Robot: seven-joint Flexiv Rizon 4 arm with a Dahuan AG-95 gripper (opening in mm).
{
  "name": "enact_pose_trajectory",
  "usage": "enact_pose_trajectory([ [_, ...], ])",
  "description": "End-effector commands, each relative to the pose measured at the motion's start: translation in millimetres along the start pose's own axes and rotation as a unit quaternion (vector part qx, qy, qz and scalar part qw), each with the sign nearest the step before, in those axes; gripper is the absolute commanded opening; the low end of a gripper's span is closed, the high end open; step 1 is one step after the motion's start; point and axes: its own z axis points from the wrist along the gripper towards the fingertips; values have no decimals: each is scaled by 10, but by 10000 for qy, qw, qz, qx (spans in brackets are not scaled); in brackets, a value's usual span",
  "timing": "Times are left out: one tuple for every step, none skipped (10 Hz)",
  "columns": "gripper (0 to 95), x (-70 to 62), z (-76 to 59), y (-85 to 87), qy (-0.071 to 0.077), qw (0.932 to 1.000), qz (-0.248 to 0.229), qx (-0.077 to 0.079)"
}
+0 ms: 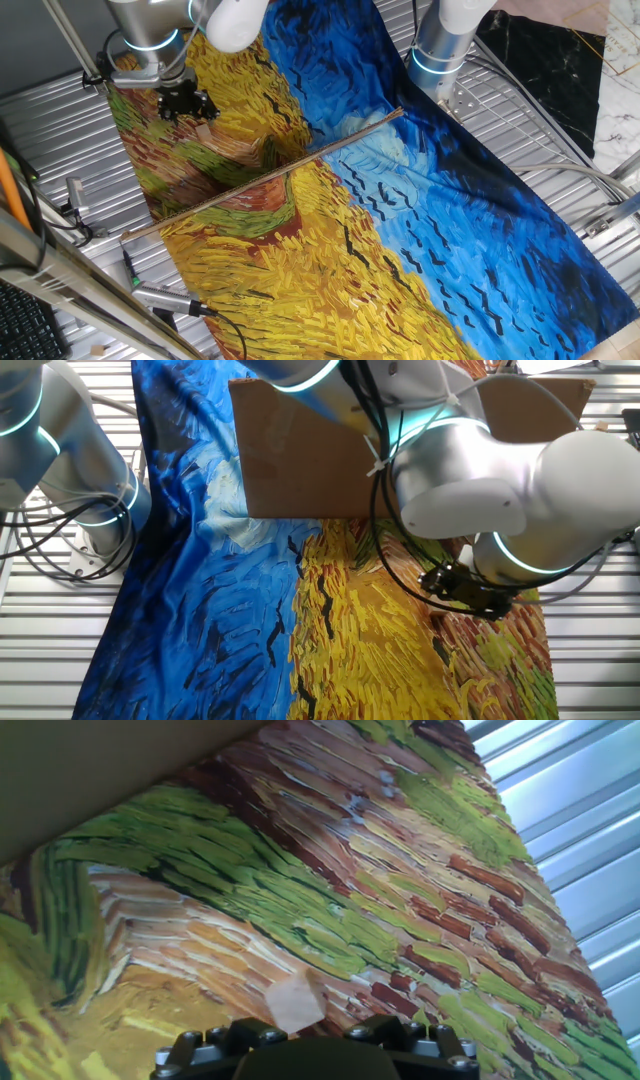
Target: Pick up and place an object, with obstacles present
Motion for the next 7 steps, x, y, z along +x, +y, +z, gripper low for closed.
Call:
enact_pose_trajectory([
  [760, 1, 5, 22, -21, 10000, 20, 9],
  [760, 1, 5, 22, -44, 10000, 38, 15],
  [760, 1, 5, 22, -70, 9999, 96, 0],
  [760, 1, 5, 22, -39, 9999, 105, 10],
  [760, 1, 5, 22, -22, 9999, 122, 13],
  [760, 1, 5, 22, -18, 9999, 137, 7],
  [760, 1, 5, 22, 6, 9999, 153, -7],
])
